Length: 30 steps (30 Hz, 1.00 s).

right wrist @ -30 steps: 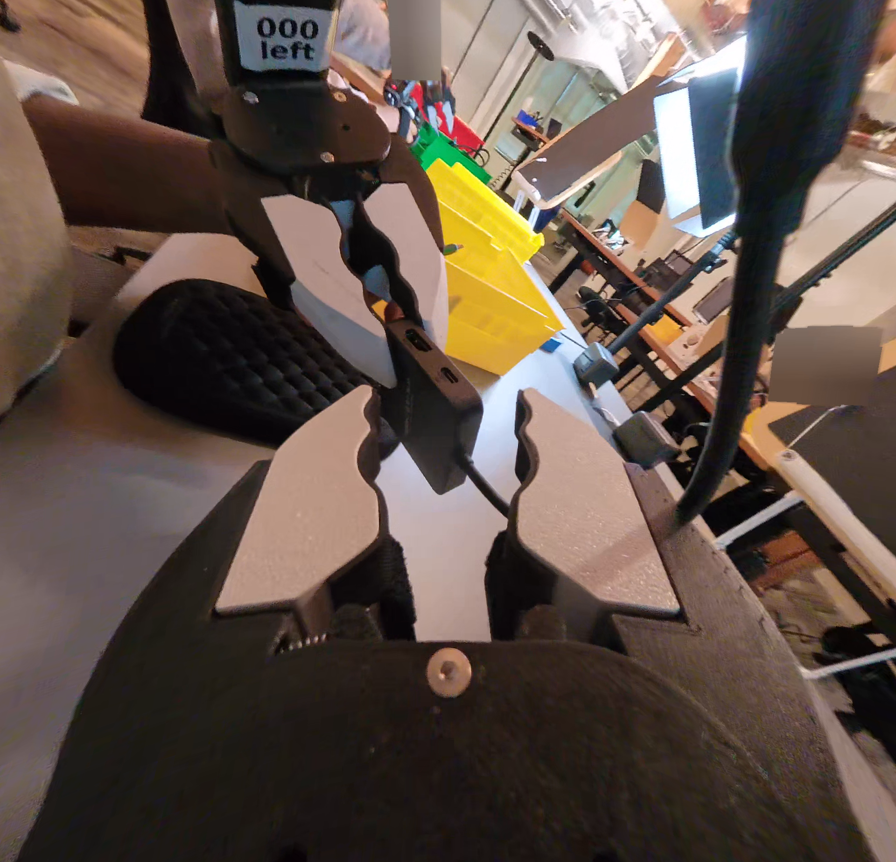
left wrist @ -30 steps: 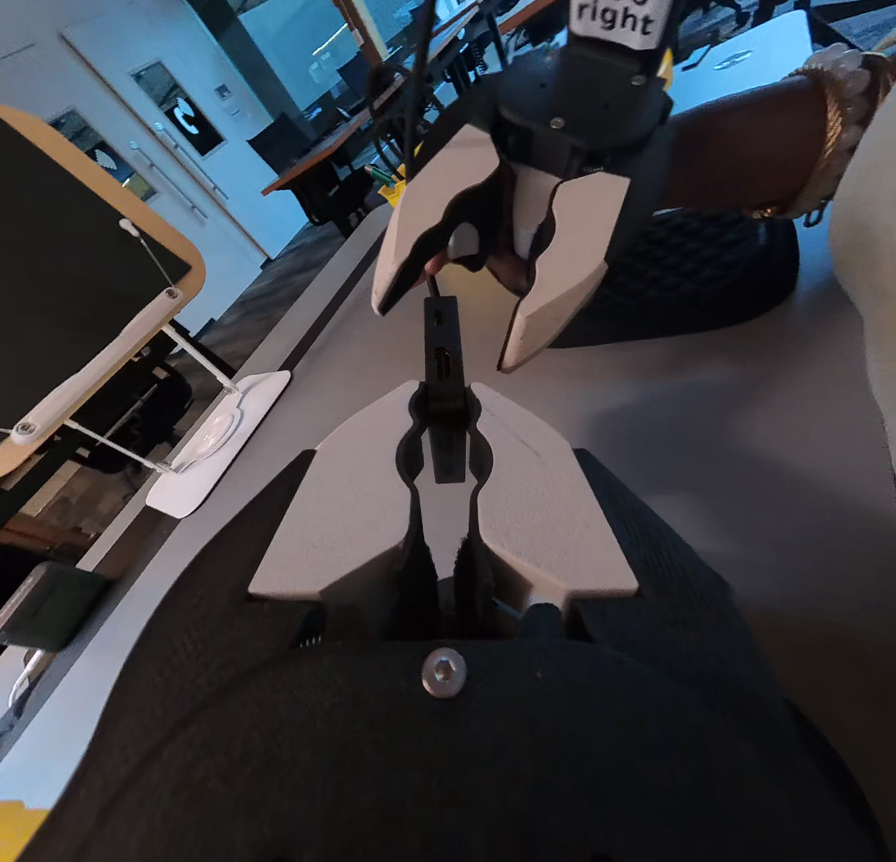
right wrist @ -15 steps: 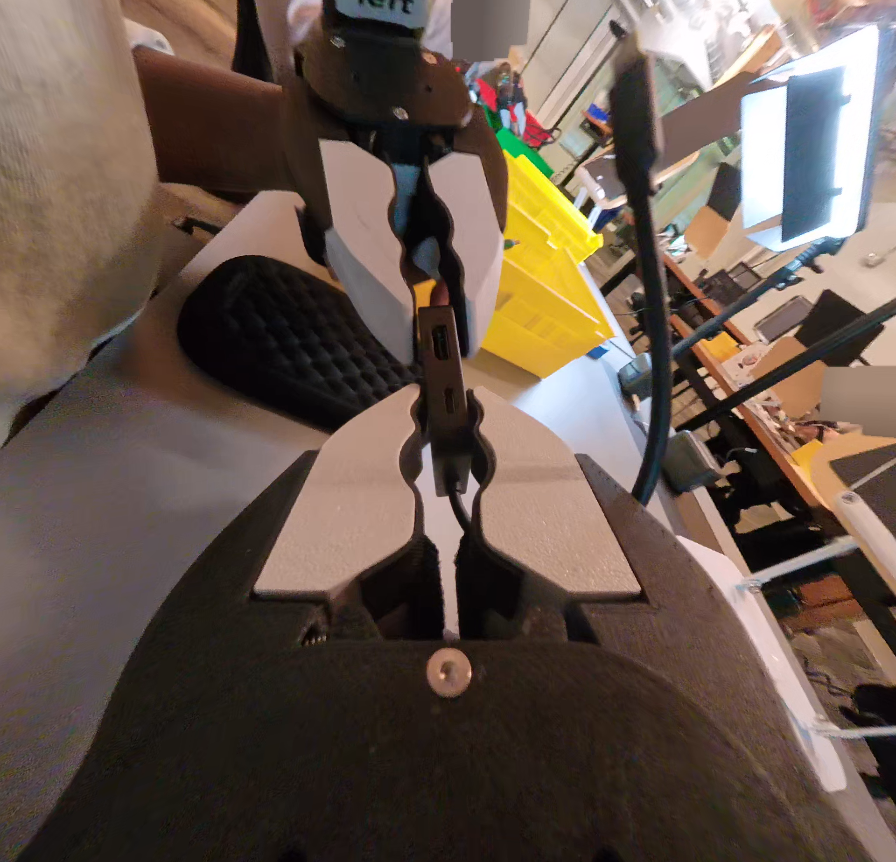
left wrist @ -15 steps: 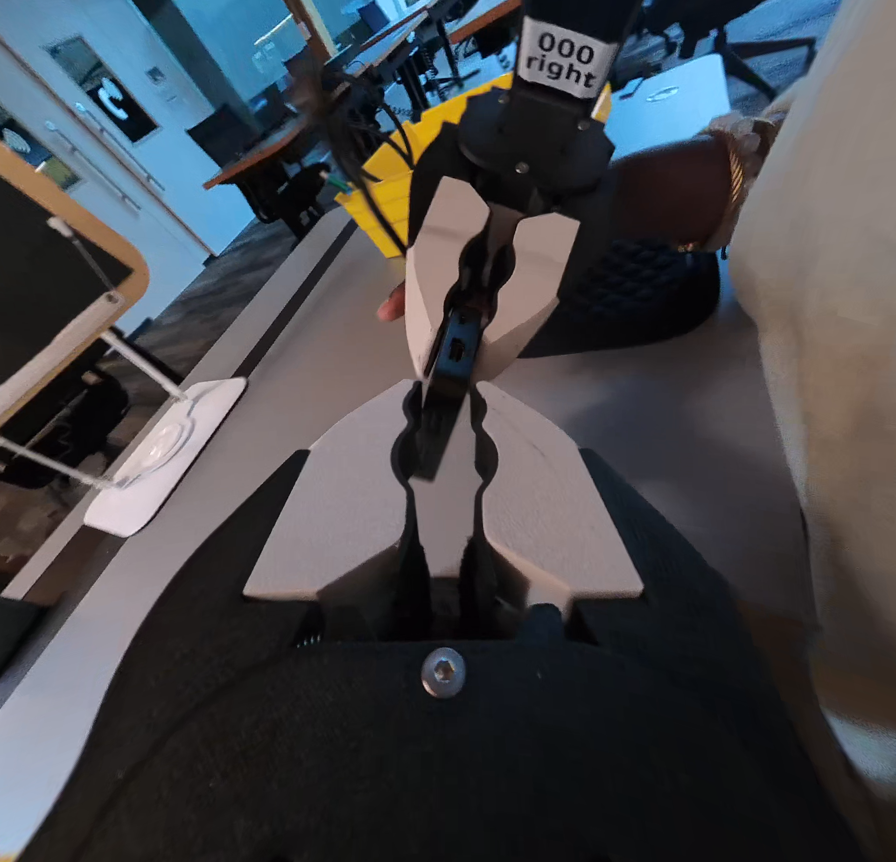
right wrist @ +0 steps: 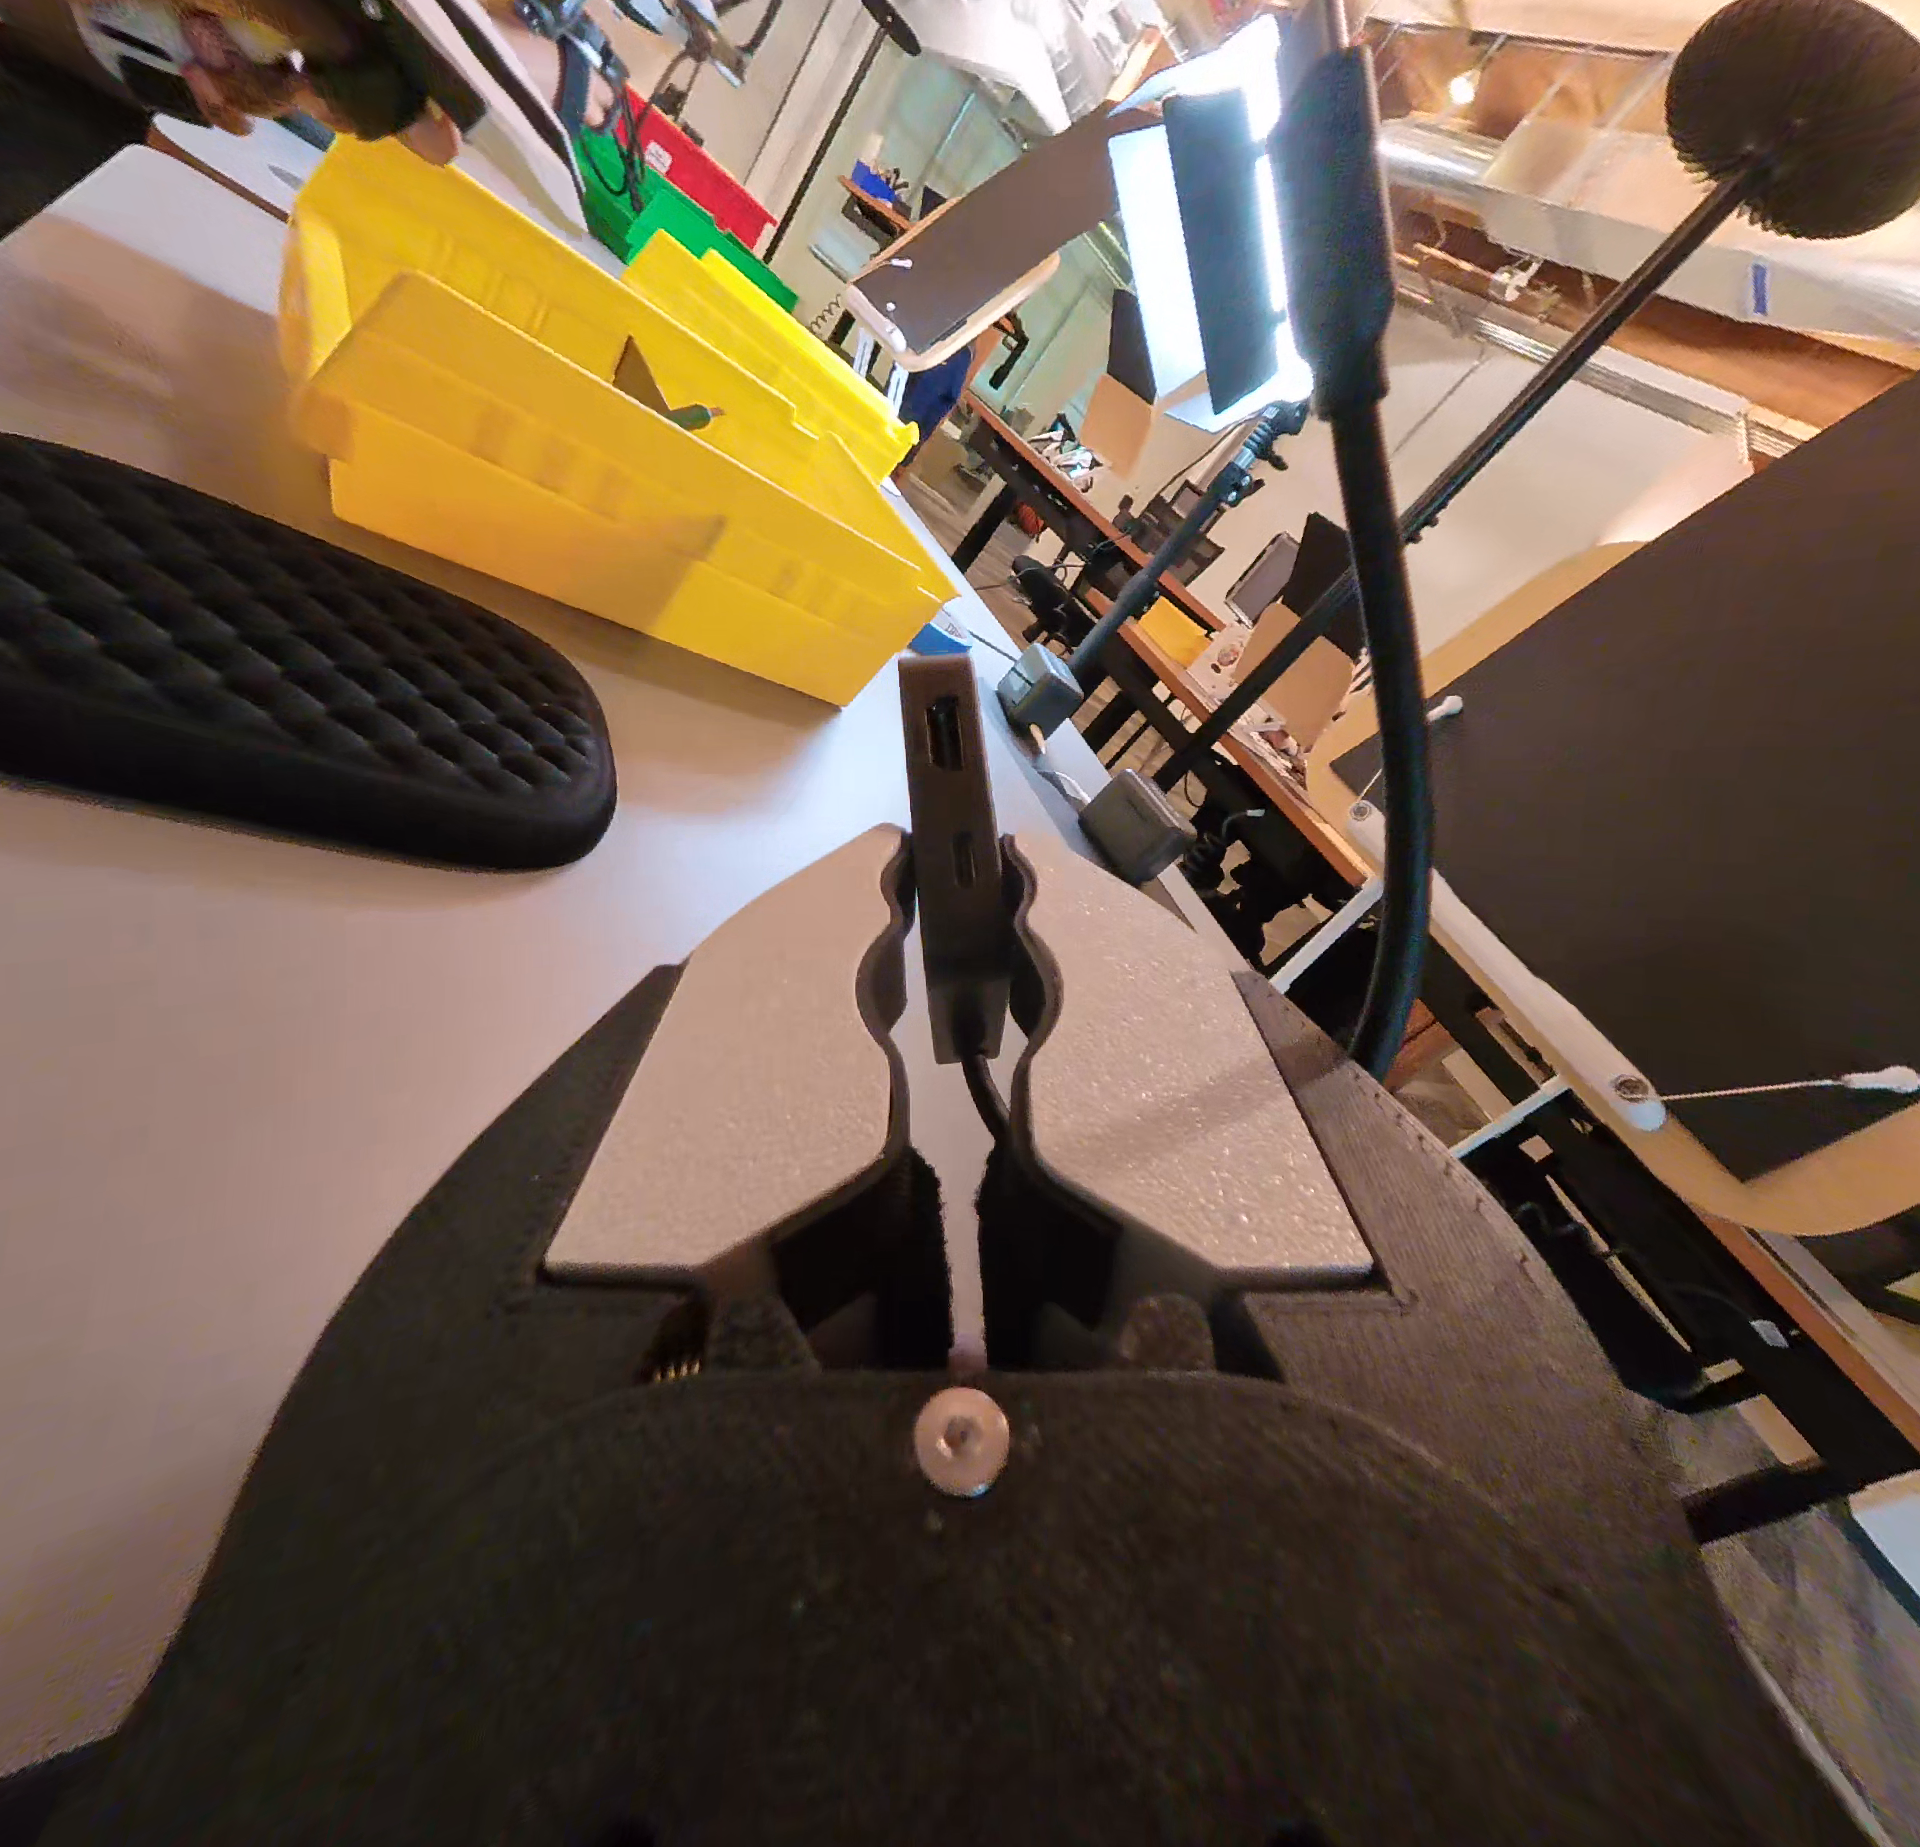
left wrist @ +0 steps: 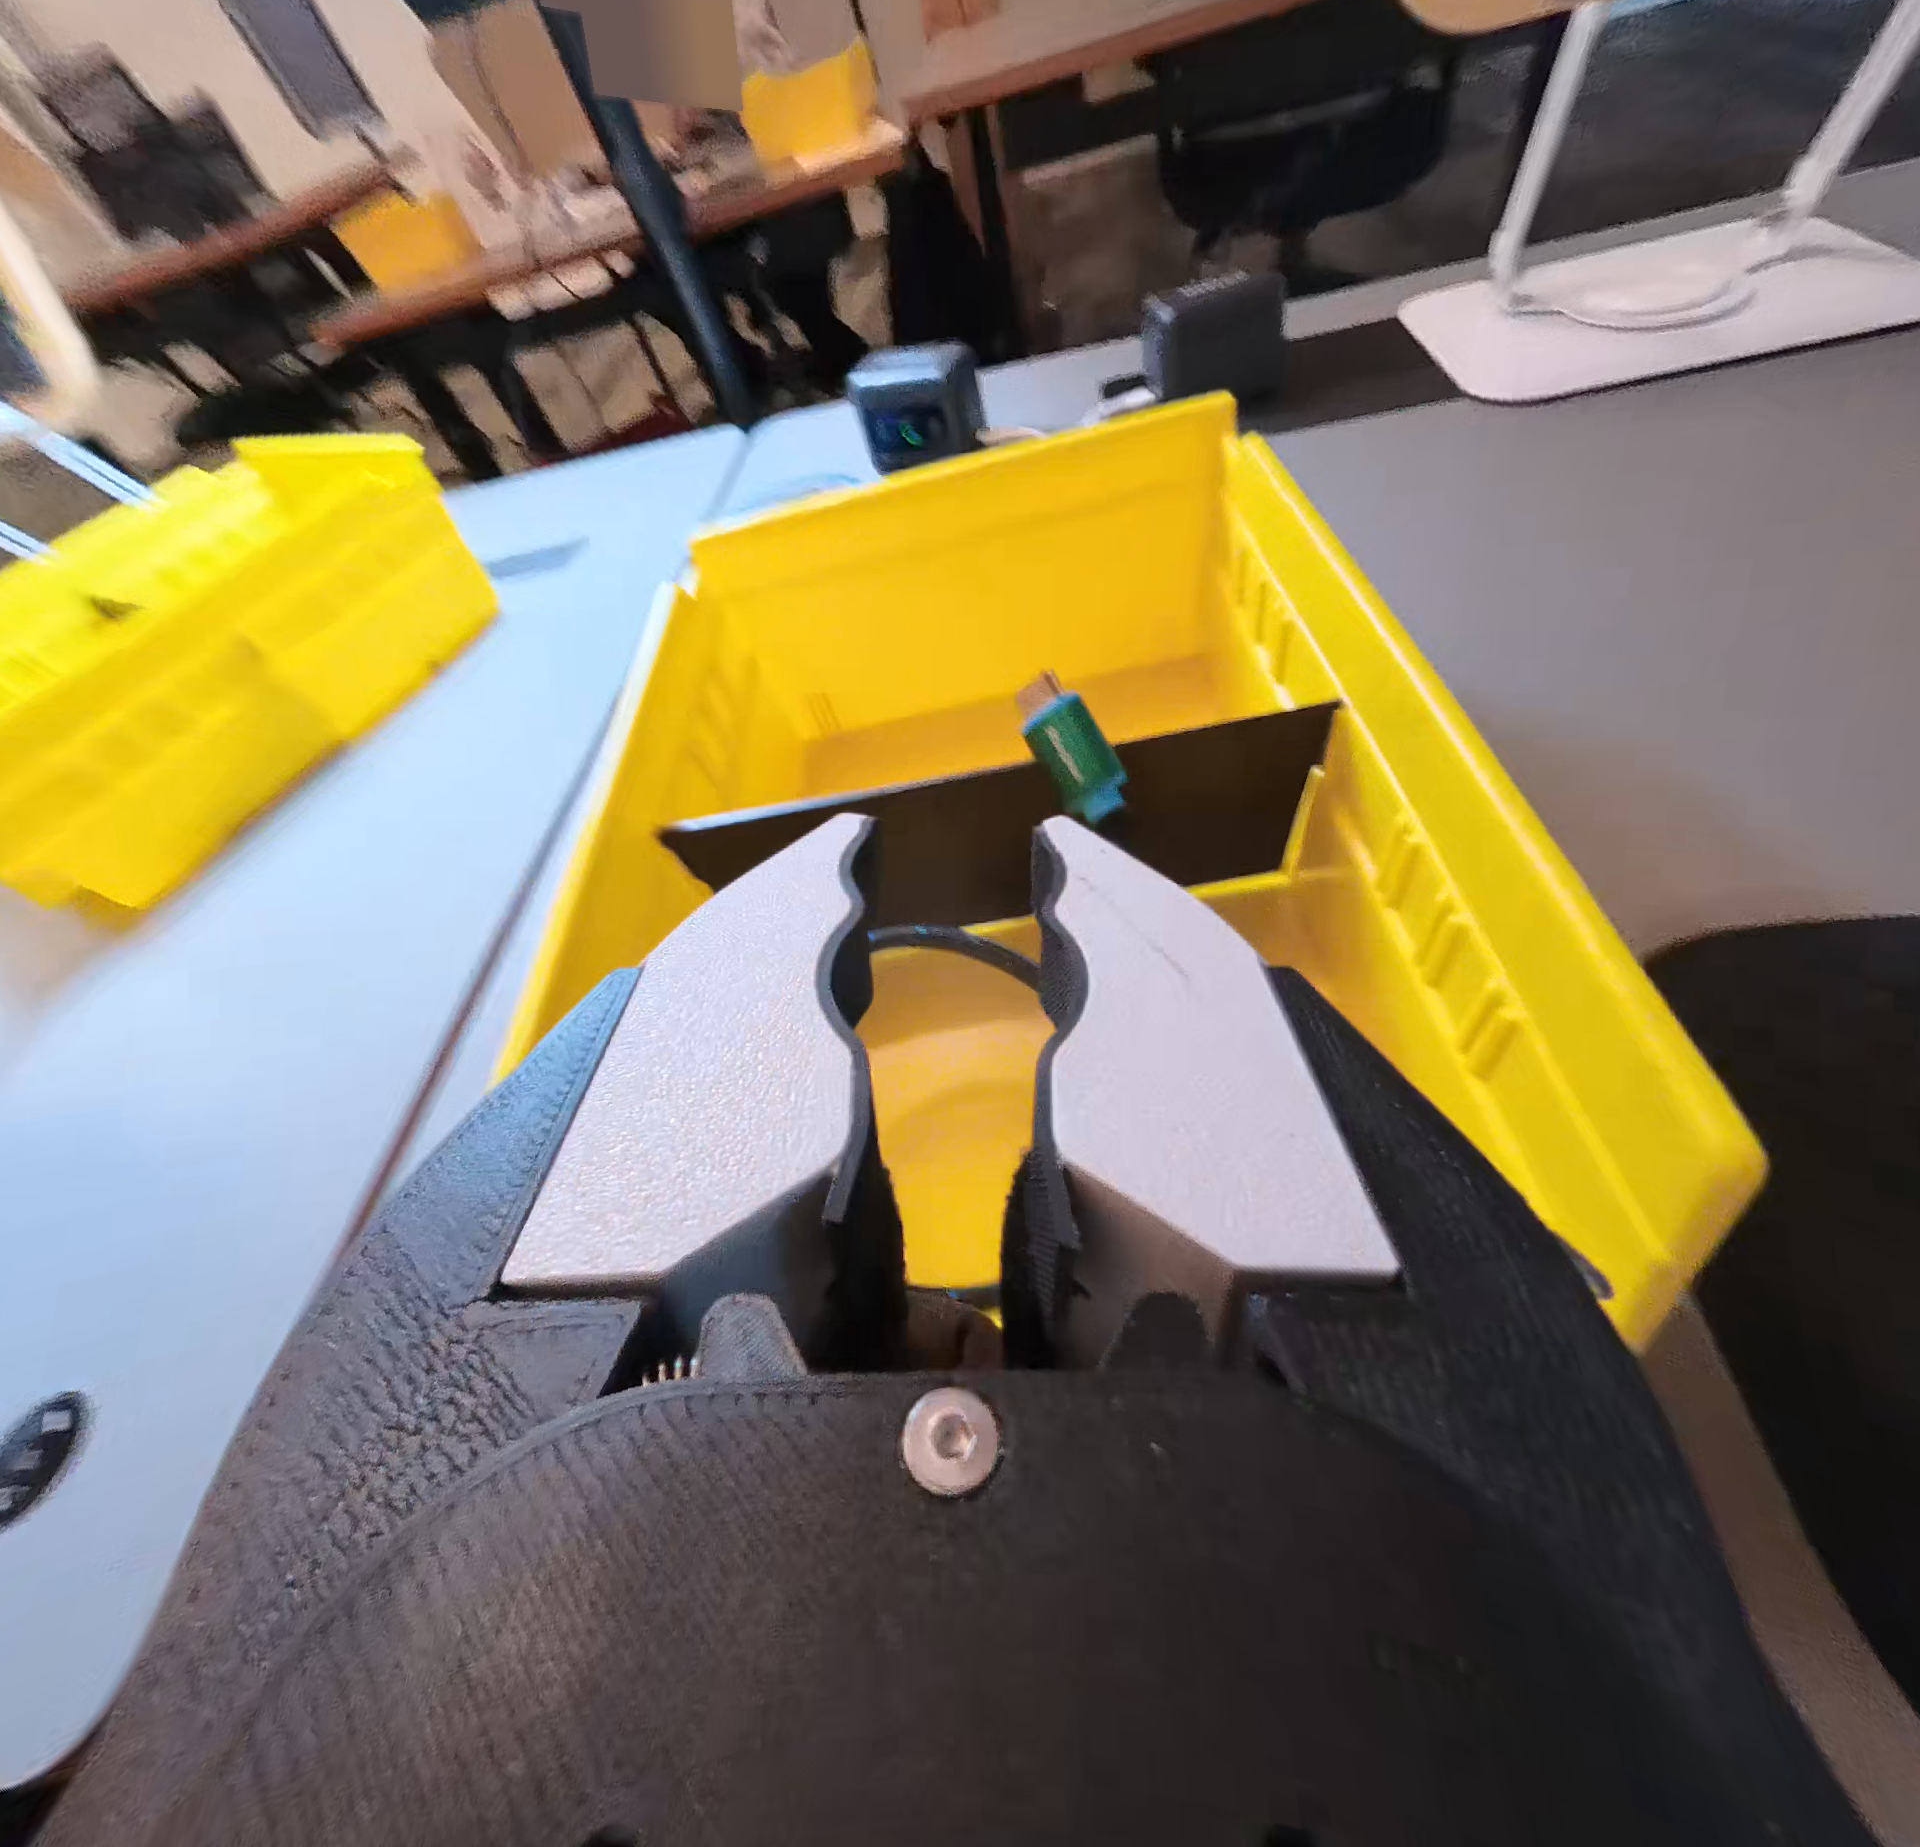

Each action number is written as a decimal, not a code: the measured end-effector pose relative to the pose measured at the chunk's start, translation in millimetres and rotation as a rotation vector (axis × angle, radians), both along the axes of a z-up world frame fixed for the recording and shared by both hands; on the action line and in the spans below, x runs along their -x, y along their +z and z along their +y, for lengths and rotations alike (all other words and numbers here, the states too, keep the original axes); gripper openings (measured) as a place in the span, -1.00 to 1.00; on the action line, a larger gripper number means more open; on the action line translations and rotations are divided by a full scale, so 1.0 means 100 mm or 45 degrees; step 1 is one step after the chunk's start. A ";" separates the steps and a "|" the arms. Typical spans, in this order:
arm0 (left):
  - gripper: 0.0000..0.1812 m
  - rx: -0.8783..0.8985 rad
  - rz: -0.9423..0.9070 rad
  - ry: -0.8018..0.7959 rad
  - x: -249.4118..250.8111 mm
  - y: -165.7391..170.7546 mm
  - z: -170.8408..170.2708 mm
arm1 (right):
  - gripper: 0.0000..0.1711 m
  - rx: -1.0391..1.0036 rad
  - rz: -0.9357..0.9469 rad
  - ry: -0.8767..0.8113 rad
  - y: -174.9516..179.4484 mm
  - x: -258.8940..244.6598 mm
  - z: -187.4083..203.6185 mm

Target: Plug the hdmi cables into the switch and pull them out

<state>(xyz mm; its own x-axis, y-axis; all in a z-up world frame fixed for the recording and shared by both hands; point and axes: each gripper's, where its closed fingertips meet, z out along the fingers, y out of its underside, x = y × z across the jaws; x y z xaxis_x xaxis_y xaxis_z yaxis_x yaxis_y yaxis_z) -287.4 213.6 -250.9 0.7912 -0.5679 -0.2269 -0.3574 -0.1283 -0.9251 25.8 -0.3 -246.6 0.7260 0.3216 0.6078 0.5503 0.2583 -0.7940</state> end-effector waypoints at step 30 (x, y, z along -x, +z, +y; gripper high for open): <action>-0.93 0.443 -0.126 -0.378 -0.26 -0.16 -0.13 | -0.82 -0.032 -0.013 -0.045 -0.02 -0.04 0.02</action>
